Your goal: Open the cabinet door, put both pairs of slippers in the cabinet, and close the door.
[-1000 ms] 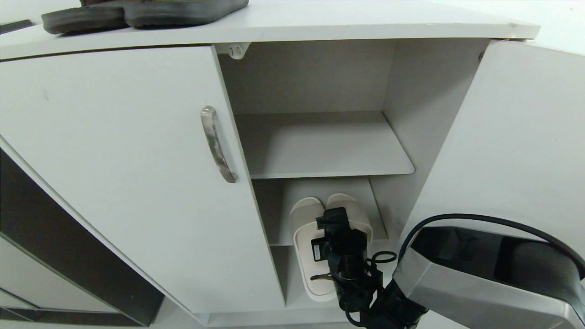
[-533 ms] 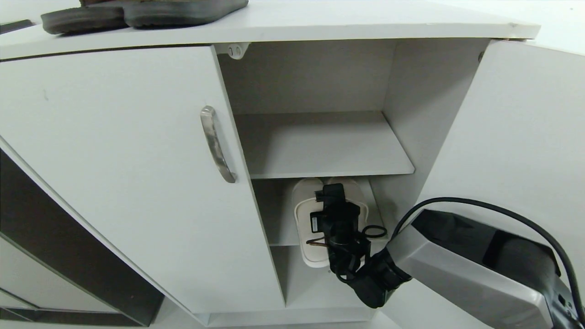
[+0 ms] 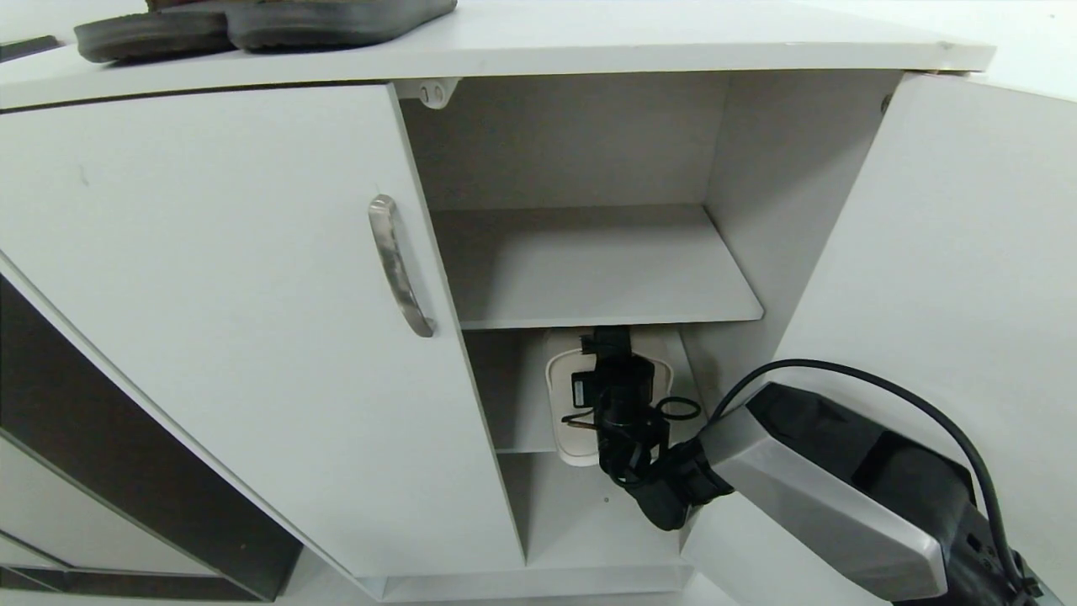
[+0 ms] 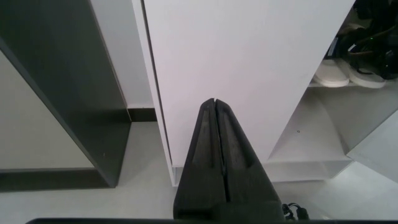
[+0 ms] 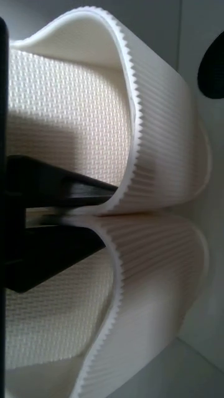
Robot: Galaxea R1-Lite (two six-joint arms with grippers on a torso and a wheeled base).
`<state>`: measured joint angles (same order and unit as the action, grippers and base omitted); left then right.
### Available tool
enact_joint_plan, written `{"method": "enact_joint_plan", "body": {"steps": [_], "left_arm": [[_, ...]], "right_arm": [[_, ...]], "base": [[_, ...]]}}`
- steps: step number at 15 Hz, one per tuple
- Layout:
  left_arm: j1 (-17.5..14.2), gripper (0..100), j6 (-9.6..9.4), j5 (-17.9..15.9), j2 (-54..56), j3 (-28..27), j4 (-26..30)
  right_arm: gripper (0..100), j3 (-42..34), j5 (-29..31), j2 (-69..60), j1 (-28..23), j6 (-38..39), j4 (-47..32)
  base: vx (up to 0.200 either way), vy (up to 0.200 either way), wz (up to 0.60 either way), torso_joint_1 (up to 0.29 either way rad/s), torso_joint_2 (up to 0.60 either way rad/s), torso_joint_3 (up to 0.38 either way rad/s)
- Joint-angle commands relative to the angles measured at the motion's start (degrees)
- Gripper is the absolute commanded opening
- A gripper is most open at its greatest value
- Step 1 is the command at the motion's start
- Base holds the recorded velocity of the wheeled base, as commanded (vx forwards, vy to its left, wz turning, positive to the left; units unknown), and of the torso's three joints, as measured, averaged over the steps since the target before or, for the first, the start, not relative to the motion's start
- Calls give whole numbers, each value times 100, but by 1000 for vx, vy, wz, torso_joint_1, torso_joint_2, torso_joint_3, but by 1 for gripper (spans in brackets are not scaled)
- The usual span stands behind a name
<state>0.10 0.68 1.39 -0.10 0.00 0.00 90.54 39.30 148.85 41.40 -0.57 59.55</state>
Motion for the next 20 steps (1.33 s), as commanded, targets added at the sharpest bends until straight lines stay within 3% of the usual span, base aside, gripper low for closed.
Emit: {"method": "enact_joint_plan", "body": {"steps": [1, 6, 7, 10, 14, 17, 20], "left_arm": [[-1, 0, 2, 2, 1, 0, 0], [-1, 0, 2, 2, 1, 0, 0], [-1, 0, 2, 2, 1, 0, 0], [-1, 0, 2, 2, 1, 0, 0], [-1, 0, 2, 2, 1, 0, 0], [-1, 0, 11, 2, 1, 0, 0], [-1, 0, -7, -25, 1, 0, 0]], "right_arm": [[0, 60, -2, 74, -27, -4, 4], [0, 43, -2, 101, -44, 13, 4], [100, 43, -2, 109, -44, 13, 4], [100, -45, 16, 136, -44, 5, 4], [100, -968, 34, -374, 79, -4, 435], [100, -1970, 42, -893, 351, -4, 900], [100, -3622, 157, -1367, 747, -136, 1999]], "base": [[0, 0, 0, 0, 0, 0], [0, 0, 0, 0, 0, 0], [0, 0, 0, 0, 0, 0], [0, 0, 0, 0, 0, 0], [0, 0, 0, 0, 0, 0], [0, 0, 0, 0, 0, 0], [0, 0, 0, 0, 0, 0]]}}
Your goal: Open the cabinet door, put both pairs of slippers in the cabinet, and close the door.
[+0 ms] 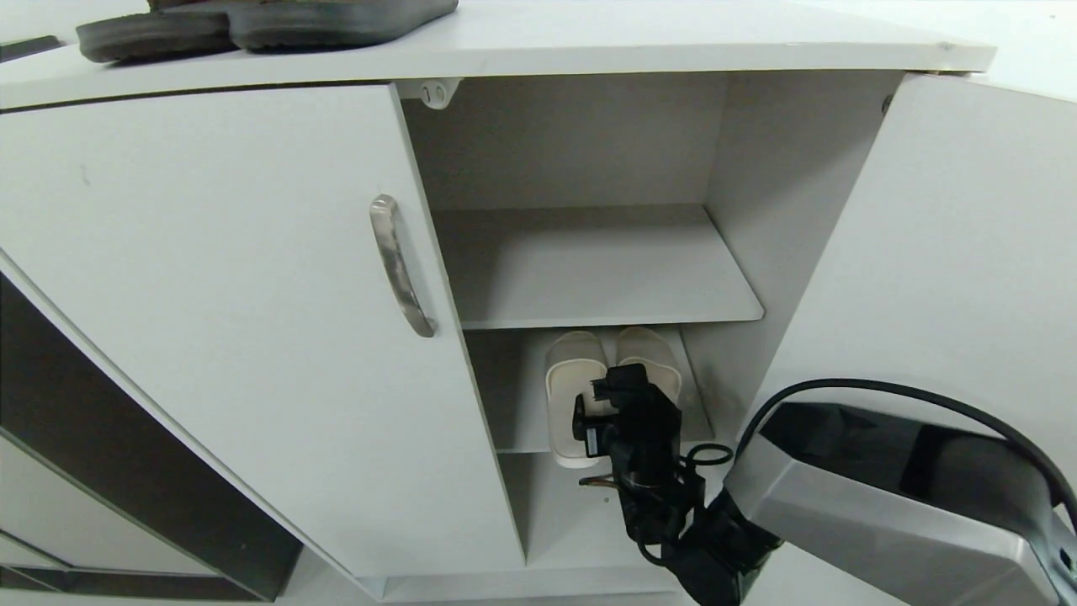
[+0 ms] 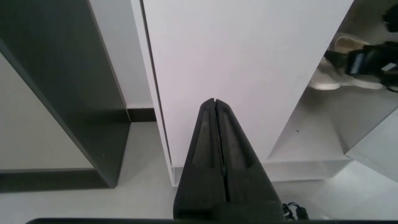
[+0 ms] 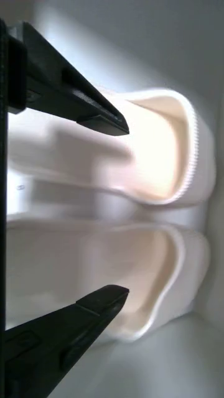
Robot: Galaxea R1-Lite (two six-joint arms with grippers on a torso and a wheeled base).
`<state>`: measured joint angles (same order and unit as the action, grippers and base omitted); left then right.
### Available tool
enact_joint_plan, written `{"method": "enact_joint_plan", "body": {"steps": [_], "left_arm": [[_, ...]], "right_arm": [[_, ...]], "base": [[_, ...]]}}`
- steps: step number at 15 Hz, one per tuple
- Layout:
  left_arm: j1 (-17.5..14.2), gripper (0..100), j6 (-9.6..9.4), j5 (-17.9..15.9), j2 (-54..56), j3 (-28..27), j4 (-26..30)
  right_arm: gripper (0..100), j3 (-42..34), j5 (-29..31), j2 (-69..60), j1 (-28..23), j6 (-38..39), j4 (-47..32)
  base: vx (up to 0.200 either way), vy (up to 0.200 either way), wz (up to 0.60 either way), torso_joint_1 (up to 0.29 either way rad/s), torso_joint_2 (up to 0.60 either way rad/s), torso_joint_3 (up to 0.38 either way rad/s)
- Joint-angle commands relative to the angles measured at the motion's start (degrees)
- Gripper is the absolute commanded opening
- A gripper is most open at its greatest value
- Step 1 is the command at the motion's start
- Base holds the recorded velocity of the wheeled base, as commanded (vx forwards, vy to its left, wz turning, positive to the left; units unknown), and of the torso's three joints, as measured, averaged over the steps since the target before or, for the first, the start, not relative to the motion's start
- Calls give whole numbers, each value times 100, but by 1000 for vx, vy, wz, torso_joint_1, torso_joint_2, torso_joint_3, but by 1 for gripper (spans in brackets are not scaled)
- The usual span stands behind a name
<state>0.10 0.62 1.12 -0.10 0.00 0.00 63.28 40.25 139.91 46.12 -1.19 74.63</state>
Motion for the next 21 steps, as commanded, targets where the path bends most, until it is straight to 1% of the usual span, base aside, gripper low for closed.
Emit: {"method": "enact_joint_plan", "body": {"steps": [1, 2, 3, 11, 18, 21], "left_arm": [[-1, 0, 17, 2, -8, 0, 0], [-1, 0, 8, 2, -8, 0, 0], [-1, 0, 8, -7, -8, 0, 0], [-1, 0, 8, -15, -8, 0, 0], [-1, 0, 17, 2, 1, 0, 0], [-1, 0, 17, 2, 1, 0, 0]], "right_arm": [[100, -1169, 62, -456, 319, -188, 851], [100, -1292, 53, -368, 337, -311, 1133], [100, -1292, 53, -280, 345, -373, 1308], [100, -1468, 62, -315, 398, -408, 1537], [100, -1696, 62, -315, 424, -373, 1537], [100, -1731, 62, -315, 539, -364, 1537]], "base": [[0, 0, 0, 0, 0, 0], [0, 0, 0, 0, 0, 0], [-200, 0, 0, -2, 2, 2], [-200, 0, 0, 1, 3, 2], [0, 0, 0, 0, 0, 0], [0, 0, 0, 1, 2, 35]]}}
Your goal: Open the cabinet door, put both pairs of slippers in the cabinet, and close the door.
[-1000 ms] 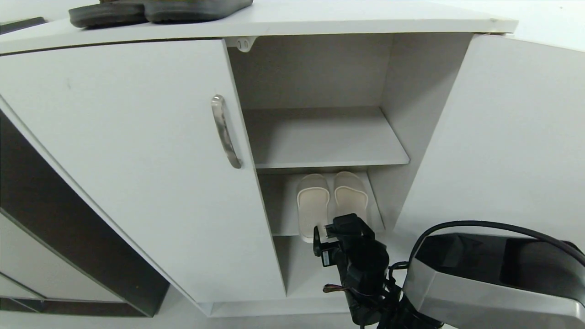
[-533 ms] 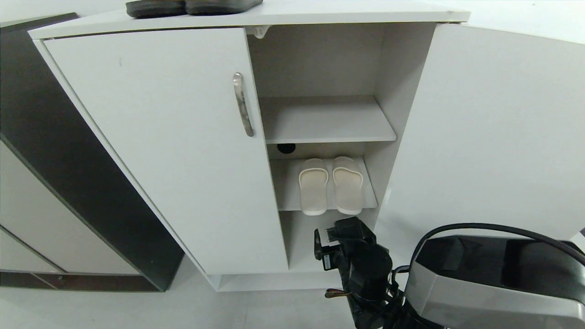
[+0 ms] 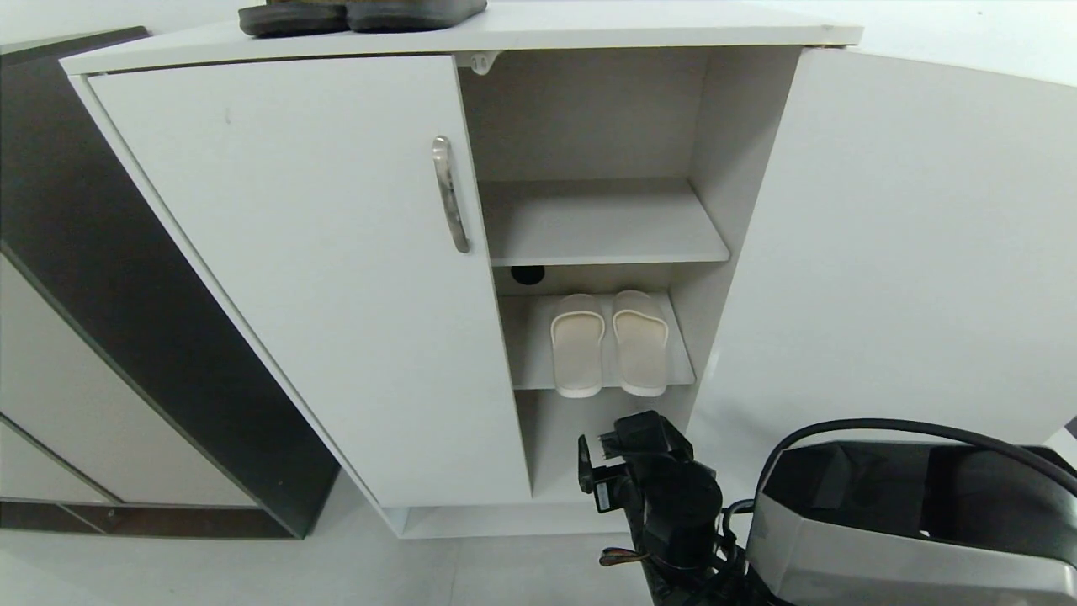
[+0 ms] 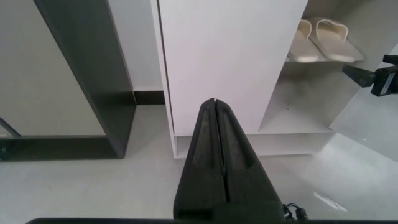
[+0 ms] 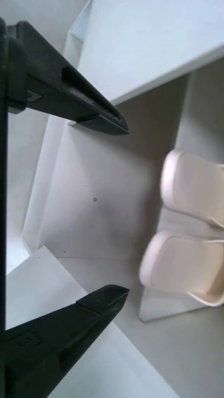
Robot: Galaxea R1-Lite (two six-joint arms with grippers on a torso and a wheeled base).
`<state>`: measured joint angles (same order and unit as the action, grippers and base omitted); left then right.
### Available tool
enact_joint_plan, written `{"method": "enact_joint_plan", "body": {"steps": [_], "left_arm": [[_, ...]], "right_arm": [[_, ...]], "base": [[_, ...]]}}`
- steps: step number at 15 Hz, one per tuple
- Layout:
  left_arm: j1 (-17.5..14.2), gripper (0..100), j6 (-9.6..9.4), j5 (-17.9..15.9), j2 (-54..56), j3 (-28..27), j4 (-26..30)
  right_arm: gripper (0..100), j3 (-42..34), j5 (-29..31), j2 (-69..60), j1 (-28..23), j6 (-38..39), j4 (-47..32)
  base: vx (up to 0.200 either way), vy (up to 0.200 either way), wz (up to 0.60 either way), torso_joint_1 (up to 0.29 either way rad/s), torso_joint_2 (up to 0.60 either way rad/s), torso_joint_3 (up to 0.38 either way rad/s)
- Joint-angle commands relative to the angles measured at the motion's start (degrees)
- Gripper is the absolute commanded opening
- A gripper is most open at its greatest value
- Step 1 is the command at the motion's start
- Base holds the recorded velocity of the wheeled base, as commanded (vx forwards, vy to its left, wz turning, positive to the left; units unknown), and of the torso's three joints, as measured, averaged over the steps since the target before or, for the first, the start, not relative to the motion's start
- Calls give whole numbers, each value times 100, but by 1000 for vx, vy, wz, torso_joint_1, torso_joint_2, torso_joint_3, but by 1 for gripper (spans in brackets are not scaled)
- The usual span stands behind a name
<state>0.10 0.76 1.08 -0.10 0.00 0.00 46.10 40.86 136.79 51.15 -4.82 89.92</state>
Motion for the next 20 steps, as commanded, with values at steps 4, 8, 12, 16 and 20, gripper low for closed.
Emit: {"method": "enact_joint_plan", "body": {"steps": [4, 8, 12, 16, 20], "left_arm": [[-1, 0, 4, -3, -8, 0, 0], [-1, 0, 4, -3, -8, 0, 0], [-1, 0, -5, 6, -8, 0, 0], [-1, 0, -5, 6, 1, 0, 0], [-1, 0, -5, -3, 1, 0, 0]], "right_arm": [[100, -5, 1, -91, 35, -2, 8], [100, -14, 1, -144, 35, 7, 8], [100, -23, 1, -144, 35, 24, 8], [100, -190, 1, -144, 26, 33, 8], [100, -321, -43, -302, -9, 7, 8]], "base": [[0, 0, 0, -1, -2, 179], [0, 0, 0, 1, 2, 204], [0, 0, 0, 2, 2, 166], [0, 0, 0, 0, 0, 0], [0, 0, 0, 0, 0, 0]]}}
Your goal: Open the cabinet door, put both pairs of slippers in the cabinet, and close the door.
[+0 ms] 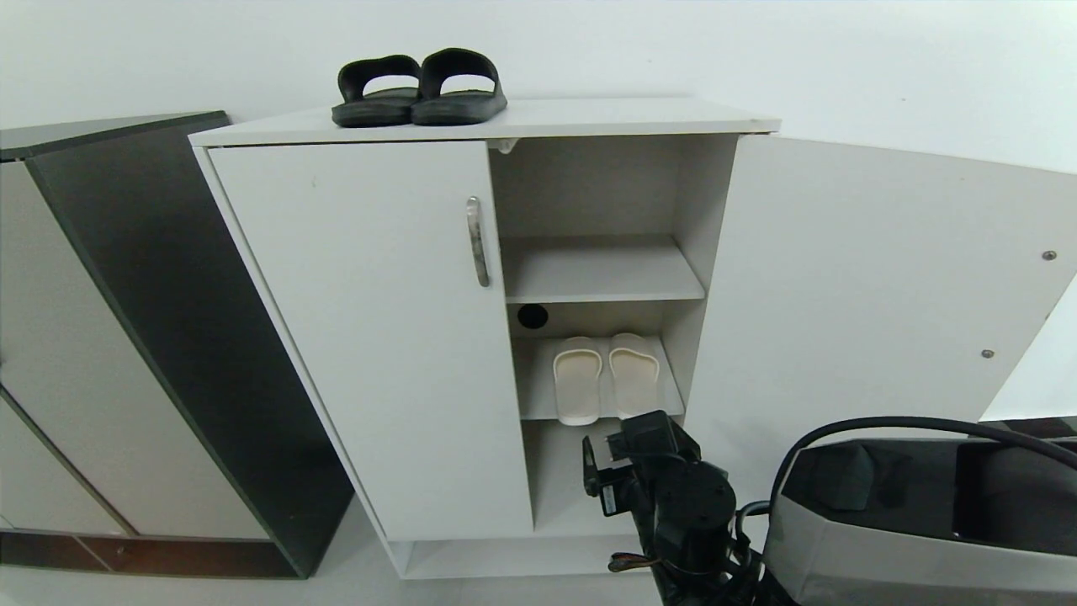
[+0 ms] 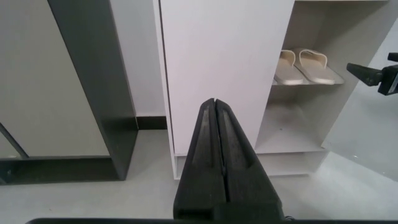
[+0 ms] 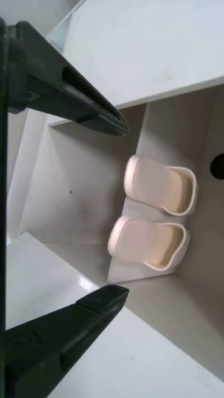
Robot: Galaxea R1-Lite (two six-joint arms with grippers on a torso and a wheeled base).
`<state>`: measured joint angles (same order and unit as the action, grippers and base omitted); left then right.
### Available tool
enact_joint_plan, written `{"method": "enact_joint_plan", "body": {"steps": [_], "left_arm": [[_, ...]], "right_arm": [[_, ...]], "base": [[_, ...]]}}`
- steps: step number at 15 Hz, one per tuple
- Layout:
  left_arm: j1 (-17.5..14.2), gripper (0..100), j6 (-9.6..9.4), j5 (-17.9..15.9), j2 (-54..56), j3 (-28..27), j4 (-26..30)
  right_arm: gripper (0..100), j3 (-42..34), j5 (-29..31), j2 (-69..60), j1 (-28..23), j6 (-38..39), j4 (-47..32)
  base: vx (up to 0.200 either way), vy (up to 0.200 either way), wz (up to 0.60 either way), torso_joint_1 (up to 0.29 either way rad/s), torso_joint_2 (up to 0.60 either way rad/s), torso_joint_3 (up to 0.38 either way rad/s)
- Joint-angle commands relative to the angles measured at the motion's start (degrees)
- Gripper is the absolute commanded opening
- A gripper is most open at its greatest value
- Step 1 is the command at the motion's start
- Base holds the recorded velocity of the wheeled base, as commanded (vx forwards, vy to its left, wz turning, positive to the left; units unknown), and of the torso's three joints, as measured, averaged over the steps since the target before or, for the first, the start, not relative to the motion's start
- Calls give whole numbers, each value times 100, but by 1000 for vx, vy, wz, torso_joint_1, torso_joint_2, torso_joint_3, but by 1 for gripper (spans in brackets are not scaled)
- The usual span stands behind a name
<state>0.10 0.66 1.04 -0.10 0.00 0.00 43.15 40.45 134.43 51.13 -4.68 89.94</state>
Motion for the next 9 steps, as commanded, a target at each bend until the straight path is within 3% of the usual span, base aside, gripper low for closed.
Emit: {"method": "enact_joint_plan", "body": {"steps": [1, 2, 9], "left_arm": [[-1, 0, -4, 2, -8, 0, 0], [-1, 0, -4, -7, -8, 0, 0], [-1, 0, 4, -7, -8, 0, 0]], "right_arm": [[100, -106, -19, -127, -6, -24, 6], [100, -158, -55, -136, -6, -24, 6], [100, -237, -178, -145, -68, -50, 6]], "base": [[0, 0, 0, 0, 0, 0], [0, 0, 0, 0, 0, 0], [0, 200, 0, 6, 3, 4]]}}
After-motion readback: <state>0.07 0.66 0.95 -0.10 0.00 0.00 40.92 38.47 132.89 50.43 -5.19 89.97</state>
